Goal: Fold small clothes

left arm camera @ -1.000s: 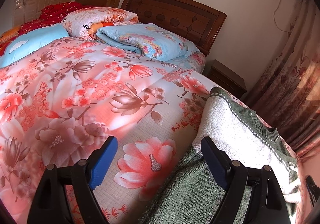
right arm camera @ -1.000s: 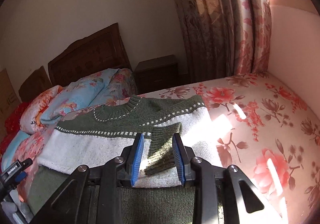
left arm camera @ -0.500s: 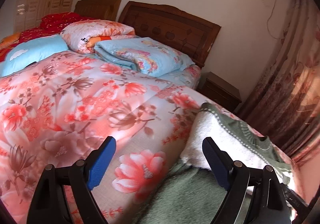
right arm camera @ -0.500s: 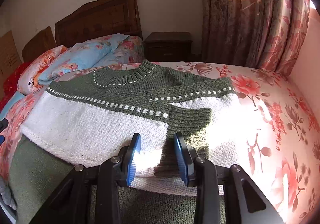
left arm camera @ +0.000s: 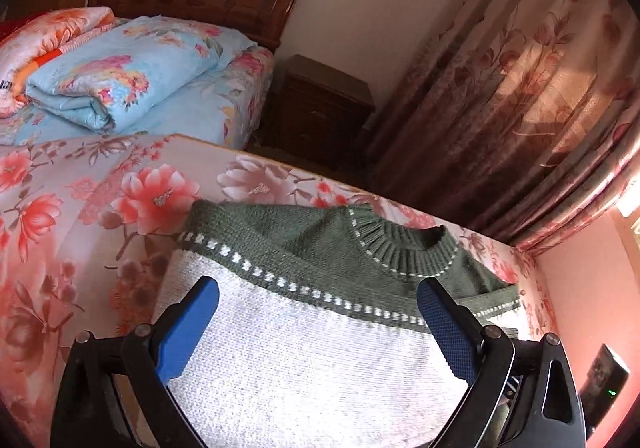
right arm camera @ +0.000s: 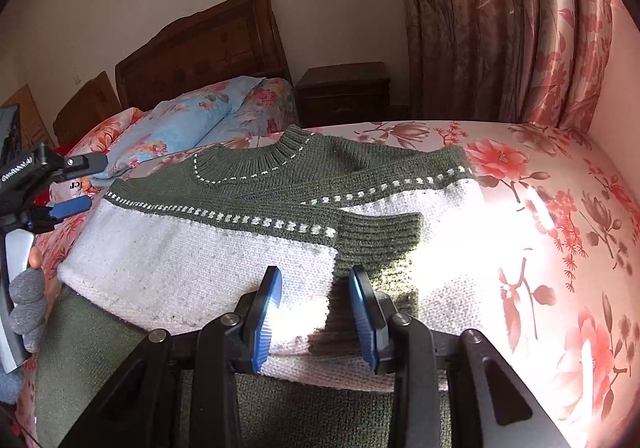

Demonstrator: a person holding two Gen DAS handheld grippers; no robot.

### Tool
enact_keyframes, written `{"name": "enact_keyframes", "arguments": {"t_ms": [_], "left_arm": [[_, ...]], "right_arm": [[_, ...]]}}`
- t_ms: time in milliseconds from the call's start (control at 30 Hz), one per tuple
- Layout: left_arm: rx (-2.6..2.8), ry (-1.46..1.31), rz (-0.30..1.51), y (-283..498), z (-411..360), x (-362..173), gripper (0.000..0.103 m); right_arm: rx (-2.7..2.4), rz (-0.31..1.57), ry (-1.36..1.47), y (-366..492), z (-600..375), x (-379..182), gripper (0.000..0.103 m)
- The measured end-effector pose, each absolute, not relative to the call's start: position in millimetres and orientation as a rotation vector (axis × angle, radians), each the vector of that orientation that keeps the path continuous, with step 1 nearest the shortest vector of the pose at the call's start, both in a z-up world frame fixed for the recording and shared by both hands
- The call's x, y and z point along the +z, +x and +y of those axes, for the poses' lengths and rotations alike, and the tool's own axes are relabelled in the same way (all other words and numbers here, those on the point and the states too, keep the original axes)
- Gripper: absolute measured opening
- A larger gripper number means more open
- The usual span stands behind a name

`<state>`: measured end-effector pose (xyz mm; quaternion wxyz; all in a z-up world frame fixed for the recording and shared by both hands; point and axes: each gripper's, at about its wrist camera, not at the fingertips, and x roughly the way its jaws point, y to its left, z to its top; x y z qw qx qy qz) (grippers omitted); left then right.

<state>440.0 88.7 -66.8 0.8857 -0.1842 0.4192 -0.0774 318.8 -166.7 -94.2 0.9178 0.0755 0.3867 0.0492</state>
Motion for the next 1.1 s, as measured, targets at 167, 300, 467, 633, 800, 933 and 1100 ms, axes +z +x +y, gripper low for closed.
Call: {"name": "enact_keyframes", "arguments": {"t_ms": [167, 300, 467, 633, 800, 933, 1100], "left_arm": [[-0.097, -0.268, 0.864, 443, 92, -97, 0.103], [-0.098, -0.316, 0.85, 442, 100, -97, 0.103], [-0.006, -0.327, 0.747, 404, 103, -75, 0.103], [0.058, -0.207, 0.665, 337, 86, -59, 0.103], [0.03, -0.156, 0.616, 278, 88, -64, 0.103], [0.004, -0.209, 0.703, 286, 97, -80, 0.103], [0.075, -0.303, 0.847, 310, 110, -103, 0.103]], "right_arm": [[0.115, 0.793, 0.177, 318, -169, -94, 0.036], [0.123, 0.789, 0.199, 314, -173, -93, 0.036], [0.135, 0.785, 0.224, 312, -178, -92, 0.036], [0.132, 0.793, 0.28, 309, -183, -87, 0.035], [0.073, 0.743, 0.263, 260, -171, -60, 0.036], [0.015, 0.793, 0.12, 248, -156, -83, 0.036], [0.035, 0.834, 0.221, 258, -172, -102, 0.038]]}}
